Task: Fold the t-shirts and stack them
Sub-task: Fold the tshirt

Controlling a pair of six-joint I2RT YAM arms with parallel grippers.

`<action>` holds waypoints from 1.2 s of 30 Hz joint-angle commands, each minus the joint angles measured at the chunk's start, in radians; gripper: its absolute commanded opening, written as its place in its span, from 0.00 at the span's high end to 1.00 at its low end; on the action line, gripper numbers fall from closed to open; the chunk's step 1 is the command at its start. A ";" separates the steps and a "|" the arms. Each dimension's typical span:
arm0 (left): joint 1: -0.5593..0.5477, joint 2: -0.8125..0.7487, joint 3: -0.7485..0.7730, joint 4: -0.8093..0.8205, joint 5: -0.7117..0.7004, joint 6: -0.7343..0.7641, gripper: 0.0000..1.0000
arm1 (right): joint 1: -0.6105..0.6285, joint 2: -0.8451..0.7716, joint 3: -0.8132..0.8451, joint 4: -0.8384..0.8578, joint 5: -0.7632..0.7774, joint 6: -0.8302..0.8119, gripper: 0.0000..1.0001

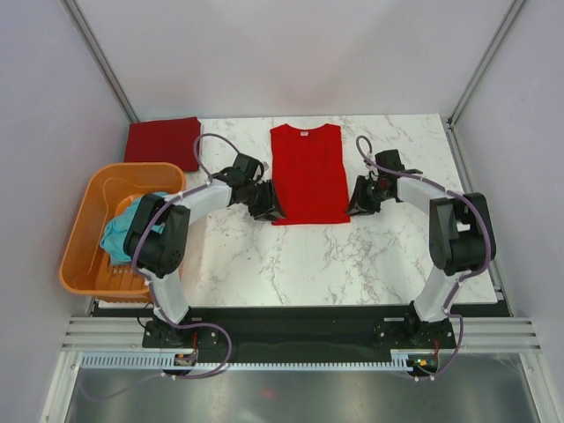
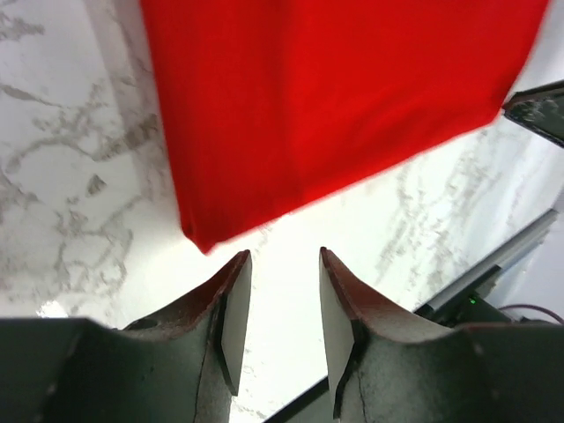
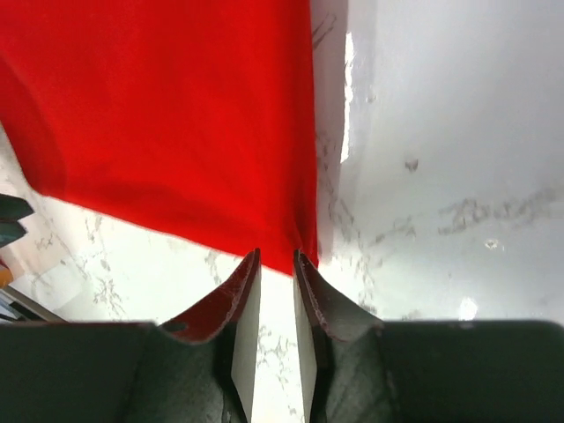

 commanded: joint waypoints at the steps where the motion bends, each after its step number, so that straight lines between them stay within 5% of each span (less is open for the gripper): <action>1: 0.003 -0.143 -0.001 -0.015 0.063 -0.023 0.55 | -0.007 -0.121 -0.036 -0.007 0.038 0.027 0.70; 5: 0.003 -0.205 -0.027 -0.021 0.048 -0.014 0.44 | -0.007 -0.203 -0.099 -0.017 0.087 0.076 0.58; 14: 0.008 -0.188 -0.127 0.034 -0.081 -0.063 0.45 | -0.007 -0.260 -0.202 0.019 0.149 0.214 0.46; 36: 0.011 -0.068 -0.207 0.181 -0.161 -0.236 0.43 | 0.022 -0.158 -0.323 0.320 0.143 0.343 0.47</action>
